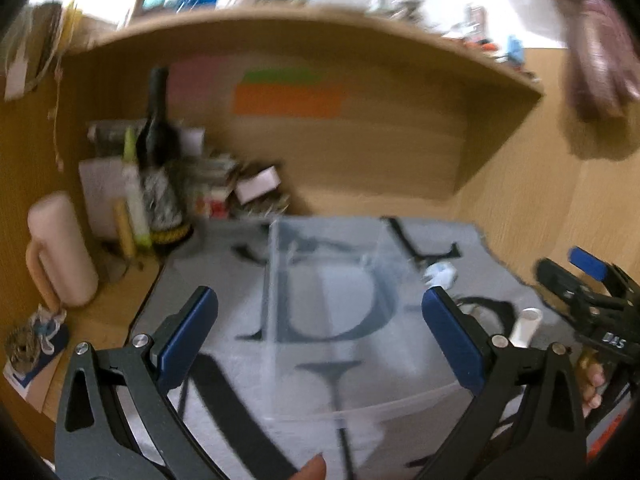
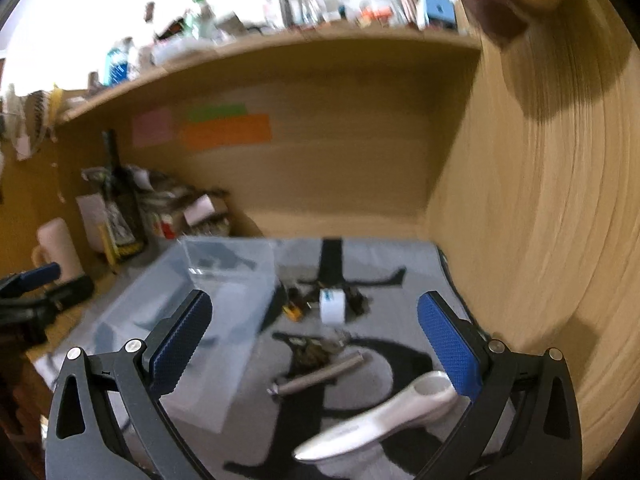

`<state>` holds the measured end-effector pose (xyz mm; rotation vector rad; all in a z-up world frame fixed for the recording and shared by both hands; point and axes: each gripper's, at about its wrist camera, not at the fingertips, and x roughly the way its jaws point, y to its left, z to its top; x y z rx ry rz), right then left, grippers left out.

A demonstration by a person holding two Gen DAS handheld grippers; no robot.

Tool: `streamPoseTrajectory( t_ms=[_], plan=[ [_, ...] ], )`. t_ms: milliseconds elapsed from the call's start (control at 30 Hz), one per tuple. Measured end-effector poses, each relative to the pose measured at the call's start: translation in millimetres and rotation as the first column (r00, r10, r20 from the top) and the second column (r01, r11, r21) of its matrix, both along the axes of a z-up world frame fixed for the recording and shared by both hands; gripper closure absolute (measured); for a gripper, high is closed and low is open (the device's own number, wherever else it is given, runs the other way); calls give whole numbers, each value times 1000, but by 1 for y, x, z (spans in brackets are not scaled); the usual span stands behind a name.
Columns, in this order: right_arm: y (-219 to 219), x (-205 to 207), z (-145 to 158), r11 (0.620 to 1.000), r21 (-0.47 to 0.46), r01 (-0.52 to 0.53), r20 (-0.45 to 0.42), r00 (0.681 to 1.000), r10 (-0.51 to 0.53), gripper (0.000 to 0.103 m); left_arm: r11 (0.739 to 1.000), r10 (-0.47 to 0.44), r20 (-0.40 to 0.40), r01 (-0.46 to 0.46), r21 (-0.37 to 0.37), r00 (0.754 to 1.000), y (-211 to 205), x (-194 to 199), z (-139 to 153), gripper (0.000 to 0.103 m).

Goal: Organize rigid objects
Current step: 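Grasp the clear box rim with the left gripper while the right gripper grasps the white device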

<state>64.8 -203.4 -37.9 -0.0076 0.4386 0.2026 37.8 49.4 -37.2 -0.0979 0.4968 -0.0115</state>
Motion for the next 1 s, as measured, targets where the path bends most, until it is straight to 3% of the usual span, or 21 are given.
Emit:
streamPoseTrajectory(
  t_ms=[100, 233, 300, 367, 400, 500, 600, 667, 867, 1000],
  plan=[
    [-4, 5, -12, 998, -27, 48, -45, 998, -49, 0, 999, 27, -91, -29, -19, 995, 22, 18, -14, 0],
    [-14, 12, -27, 992, -49, 113, -120, 986, -119, 0, 997, -28, -232, 9, -83, 972, 48, 44, -33, 0],
    [-18, 13, -35, 987, -60, 148, -165, 974, -156, 0, 996, -49, -276, 26, -85, 960, 54, 54, -39, 6],
    [-23, 15, -43, 982, -67, 178, -218, 957, -189, 0, 997, -66, -329, 46, -70, 942, 55, 64, -42, 23],
    [-25, 14, -47, 979, -67, 191, -238, 950, -202, 0, 995, -89, -354, 67, -74, 931, 54, 69, -45, 24],
    [-31, 11, -55, 967, -73, 244, -285, 924, -255, 0, 989, -145, -394, 120, -86, 908, 51, 79, -47, 30],
    [-35, 11, -64, 952, -77, 296, -322, 896, -305, 0, 980, -197, -427, 174, -92, 883, 46, 88, -49, 42],
    [-39, 14, -69, 943, -69, 326, -354, 876, -328, 0, 978, -209, -450, 180, -106, 868, 44, 93, -51, 61],
    [-44, 29, -71, 931, -66, 360, -391, 849, -356, 3, 967, -256, -487, 218, -136, 835, 39, 101, -59, 81],
    [-47, 47, -81, 941, -42, 335, -468, 826, -315, 23, 966, -258, -487, 217, -141, 834, 37, 100, -60, 84]
  ],
)
